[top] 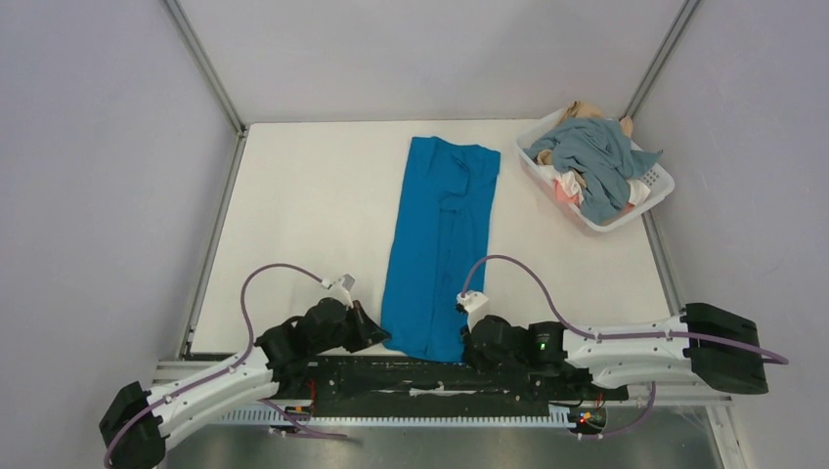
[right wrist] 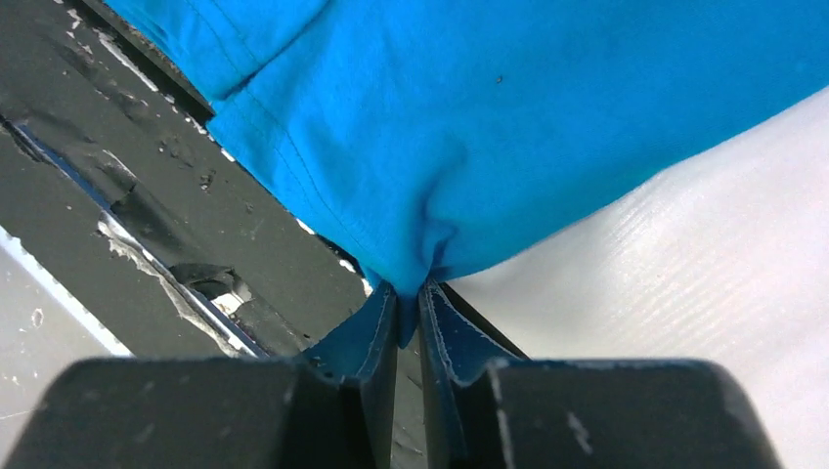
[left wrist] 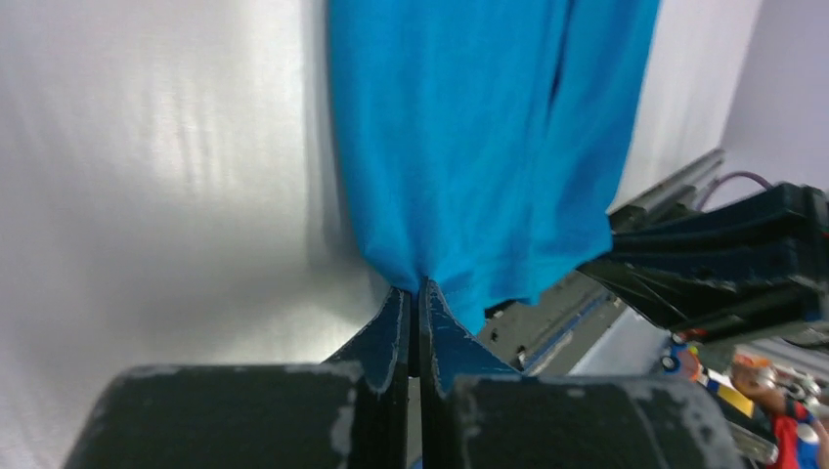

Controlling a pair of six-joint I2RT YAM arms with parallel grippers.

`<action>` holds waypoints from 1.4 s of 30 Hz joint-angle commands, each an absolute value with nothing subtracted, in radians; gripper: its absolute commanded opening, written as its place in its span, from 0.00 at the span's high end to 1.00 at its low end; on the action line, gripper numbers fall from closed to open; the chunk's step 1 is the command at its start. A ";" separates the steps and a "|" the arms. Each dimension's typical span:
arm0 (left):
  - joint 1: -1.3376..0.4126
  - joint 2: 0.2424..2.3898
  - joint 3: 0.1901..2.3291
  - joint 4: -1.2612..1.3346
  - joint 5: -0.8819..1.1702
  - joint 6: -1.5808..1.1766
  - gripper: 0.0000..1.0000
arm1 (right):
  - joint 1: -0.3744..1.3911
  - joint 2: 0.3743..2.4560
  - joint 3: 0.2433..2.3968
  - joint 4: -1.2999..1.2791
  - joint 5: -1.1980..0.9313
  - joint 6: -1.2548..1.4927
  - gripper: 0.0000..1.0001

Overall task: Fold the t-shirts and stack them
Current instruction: Grab the bottom of the folded rectangular tshirt with both arms, then fold the folded rectangular tshirt in 1/3 of the way

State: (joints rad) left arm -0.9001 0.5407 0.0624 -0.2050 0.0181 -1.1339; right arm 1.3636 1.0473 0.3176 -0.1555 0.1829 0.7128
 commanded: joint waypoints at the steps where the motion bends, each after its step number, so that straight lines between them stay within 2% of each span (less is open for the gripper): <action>1: -0.907 0.496 0.089 -0.158 0.111 -1.095 0.98 | 1.387 1.039 0.366 -0.336 0.258 0.727 0.86; 7: -0.906 0.622 0.213 -0.127 -0.017 -1.044 0.98 | 1.328 1.029 0.489 -0.425 0.403 0.688 0.88; 13: -0.868 0.863 0.396 -0.062 -0.114 -0.958 0.98 | 1.151 1.002 0.563 -0.402 0.432 0.567 0.88; 19: -0.768 1.077 0.592 -0.063 -0.138 -0.871 0.98 | 0.987 1.068 0.660 -0.333 0.466 0.464 0.88; 31: -0.604 1.495 0.948 -0.061 -0.037 -0.740 0.98 | 0.699 1.262 0.802 -0.193 0.347 0.358 0.89; 42: -0.479 1.806 1.175 -0.092 0.119 -0.723 0.98 | 0.564 1.427 0.856 -0.067 0.227 0.316 0.88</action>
State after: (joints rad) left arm -0.5129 1.7329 1.1072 -0.1001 0.0326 -0.7670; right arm 0.5964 1.3876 0.8059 -0.1539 0.2848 0.3546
